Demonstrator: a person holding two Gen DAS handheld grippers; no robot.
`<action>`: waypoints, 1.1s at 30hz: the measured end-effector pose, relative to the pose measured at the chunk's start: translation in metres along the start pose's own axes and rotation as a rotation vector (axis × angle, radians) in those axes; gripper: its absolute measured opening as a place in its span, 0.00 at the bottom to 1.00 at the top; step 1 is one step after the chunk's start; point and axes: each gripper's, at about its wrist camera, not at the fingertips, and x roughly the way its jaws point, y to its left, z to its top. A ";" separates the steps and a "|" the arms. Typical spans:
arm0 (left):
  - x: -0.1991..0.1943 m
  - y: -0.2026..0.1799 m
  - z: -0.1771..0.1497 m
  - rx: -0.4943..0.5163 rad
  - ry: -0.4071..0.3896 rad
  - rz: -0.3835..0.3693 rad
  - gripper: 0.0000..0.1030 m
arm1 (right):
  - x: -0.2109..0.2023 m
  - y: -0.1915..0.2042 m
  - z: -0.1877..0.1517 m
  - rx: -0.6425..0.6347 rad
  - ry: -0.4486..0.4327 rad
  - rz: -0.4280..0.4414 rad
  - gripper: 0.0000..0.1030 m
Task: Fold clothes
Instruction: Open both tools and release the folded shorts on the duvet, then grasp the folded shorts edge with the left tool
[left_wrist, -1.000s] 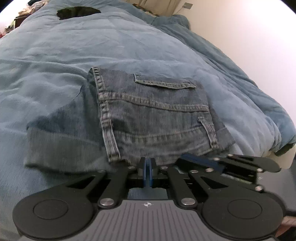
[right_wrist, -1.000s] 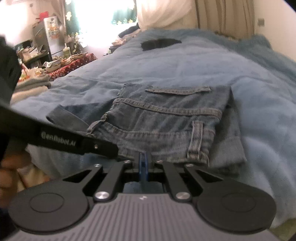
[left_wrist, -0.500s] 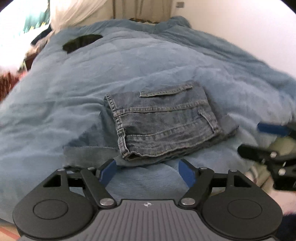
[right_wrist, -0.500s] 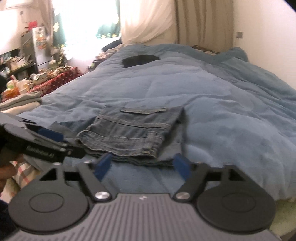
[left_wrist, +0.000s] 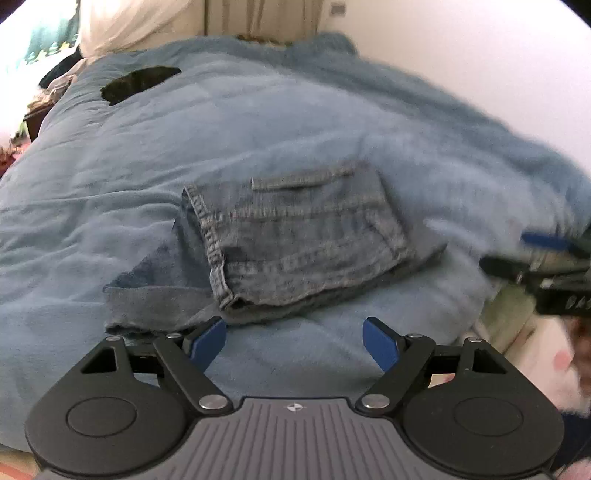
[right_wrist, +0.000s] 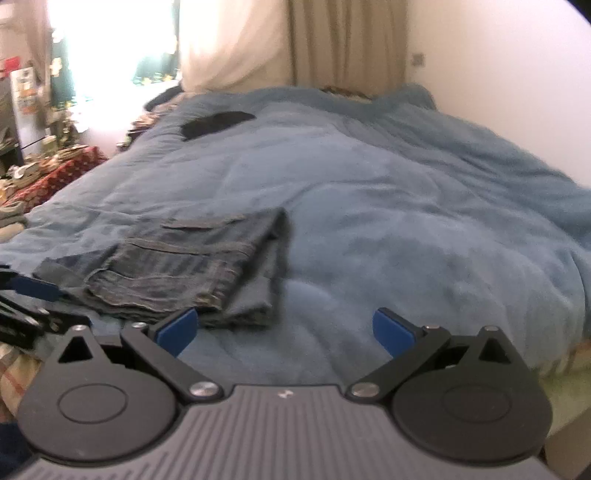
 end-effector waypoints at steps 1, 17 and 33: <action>-0.001 -0.001 0.000 0.000 -0.017 0.007 0.80 | 0.002 -0.003 -0.001 0.003 0.017 -0.004 0.99; 0.033 -0.086 -0.007 0.682 -0.099 0.267 0.79 | -0.005 -0.032 -0.018 0.096 -0.007 0.058 0.99; 0.092 -0.115 -0.041 1.121 -0.115 0.335 0.55 | -0.005 -0.053 -0.036 0.235 -0.037 0.152 0.99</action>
